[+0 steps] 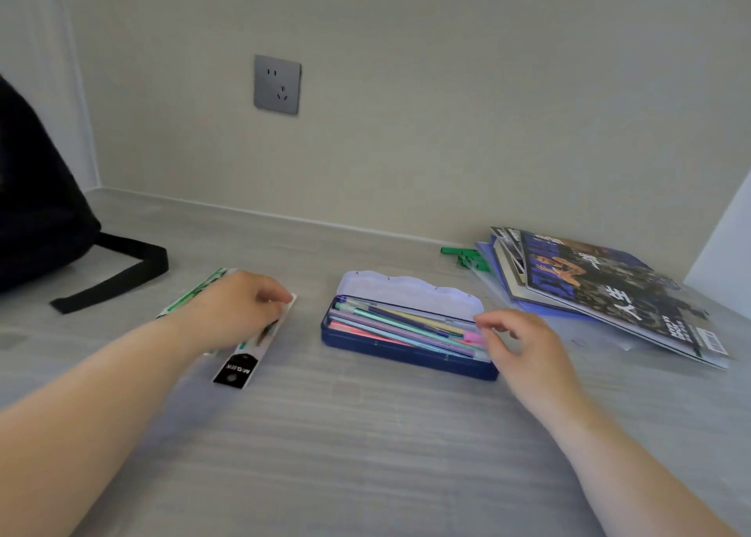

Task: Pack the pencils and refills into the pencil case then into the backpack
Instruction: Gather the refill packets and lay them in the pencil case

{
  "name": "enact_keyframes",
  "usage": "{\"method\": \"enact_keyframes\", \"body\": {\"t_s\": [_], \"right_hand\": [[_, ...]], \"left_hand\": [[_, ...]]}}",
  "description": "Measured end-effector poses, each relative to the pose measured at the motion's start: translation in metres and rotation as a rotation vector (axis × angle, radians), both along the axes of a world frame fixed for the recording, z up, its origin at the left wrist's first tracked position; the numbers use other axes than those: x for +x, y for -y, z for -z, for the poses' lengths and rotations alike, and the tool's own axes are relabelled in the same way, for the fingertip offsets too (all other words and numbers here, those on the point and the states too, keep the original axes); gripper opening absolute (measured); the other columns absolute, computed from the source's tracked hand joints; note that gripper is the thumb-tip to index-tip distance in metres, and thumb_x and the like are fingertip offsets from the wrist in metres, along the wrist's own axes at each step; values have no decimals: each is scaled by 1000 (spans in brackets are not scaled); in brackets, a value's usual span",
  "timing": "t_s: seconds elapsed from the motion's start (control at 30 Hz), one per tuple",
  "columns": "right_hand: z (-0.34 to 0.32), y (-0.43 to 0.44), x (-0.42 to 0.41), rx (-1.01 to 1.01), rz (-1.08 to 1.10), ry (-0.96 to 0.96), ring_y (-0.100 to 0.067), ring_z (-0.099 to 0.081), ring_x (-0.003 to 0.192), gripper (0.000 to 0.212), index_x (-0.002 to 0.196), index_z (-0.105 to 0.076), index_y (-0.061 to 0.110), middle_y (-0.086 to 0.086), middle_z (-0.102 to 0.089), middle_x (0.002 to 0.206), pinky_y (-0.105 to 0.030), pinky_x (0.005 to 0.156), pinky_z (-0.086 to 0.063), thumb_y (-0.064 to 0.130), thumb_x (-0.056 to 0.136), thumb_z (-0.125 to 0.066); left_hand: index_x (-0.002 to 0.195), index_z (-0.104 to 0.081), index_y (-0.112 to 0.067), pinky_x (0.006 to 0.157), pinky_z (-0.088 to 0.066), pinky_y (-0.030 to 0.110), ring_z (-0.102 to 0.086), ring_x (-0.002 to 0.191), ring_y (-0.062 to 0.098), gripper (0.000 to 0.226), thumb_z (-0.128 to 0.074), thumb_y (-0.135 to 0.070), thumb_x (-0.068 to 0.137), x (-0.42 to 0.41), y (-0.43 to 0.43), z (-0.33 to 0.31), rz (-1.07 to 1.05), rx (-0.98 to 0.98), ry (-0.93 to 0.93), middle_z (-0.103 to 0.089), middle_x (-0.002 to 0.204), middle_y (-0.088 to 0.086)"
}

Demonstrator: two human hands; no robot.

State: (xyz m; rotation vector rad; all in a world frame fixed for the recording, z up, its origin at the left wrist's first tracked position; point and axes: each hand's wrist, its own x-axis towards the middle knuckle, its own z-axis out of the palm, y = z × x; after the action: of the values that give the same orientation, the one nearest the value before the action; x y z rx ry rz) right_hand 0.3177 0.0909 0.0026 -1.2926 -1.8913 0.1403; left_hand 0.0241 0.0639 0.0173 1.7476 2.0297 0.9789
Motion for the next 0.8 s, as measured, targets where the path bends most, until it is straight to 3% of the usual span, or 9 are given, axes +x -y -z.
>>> {"method": "enact_keyframes", "body": {"t_s": [0.1,0.23,0.37,0.5,0.6,0.7,0.8], "right_hand": [[-4,17,-23,5,-128,58,-7,-50,80,15,87,-68,12,13,-58,79,6,71,-30,3,79,-58],[-4,33,-66,-48,-334,281,-11,-54,94,20,98,-66,17,3,-68,98,-5,78,-32,12,82,-54],[1,44,-125,-211,-467,377,-20,-52,111,34,121,-46,20,-3,-62,118,-30,94,-40,19,88,-45],[2,37,-171,-295,-408,438,-34,-53,106,39,126,-35,13,-17,-58,117,-45,90,-47,7,88,-37],[1,23,-187,-384,-375,363,-34,-53,107,46,130,-29,14,-18,-56,119,-44,92,-46,2,86,-35],[3,13,-192,-494,-407,274,-31,-46,120,56,136,-19,17,-13,-48,134,-38,102,-39,0,85,-33],[7,7,-189,-542,-460,195,-22,-38,129,63,140,-11,20,-5,-42,142,-28,104,-31,-3,84,-33]], "left_hand": [[122,-56,-13,98,-39,34,-52,119,29,38,-55,-28,87,-45,14,2,-212,-29,-22,-58,130,11],[138,-32,-12,107,-33,37,-41,130,31,76,-57,-52,79,-70,23,16,-286,-233,-57,-43,143,14],[134,-37,-16,99,-38,34,-47,123,29,72,-59,-53,76,-61,14,25,-213,-226,-21,-50,137,12],[129,-43,-22,103,-40,37,-46,123,29,72,-62,-57,70,-60,9,28,-223,-217,-23,-51,134,12],[128,-43,-21,99,-43,36,-48,120,27,80,-62,-65,64,-60,5,26,-227,-247,-102,-54,129,10],[124,-43,-18,88,-45,31,-53,110,24,81,-65,-63,60,-53,-2,13,-192,-342,-239,-59,119,6],[111,-46,-16,68,-44,28,-55,88,22,63,-69,-48,62,-37,-10,3,-137,-384,-352,-60,87,1]]}}
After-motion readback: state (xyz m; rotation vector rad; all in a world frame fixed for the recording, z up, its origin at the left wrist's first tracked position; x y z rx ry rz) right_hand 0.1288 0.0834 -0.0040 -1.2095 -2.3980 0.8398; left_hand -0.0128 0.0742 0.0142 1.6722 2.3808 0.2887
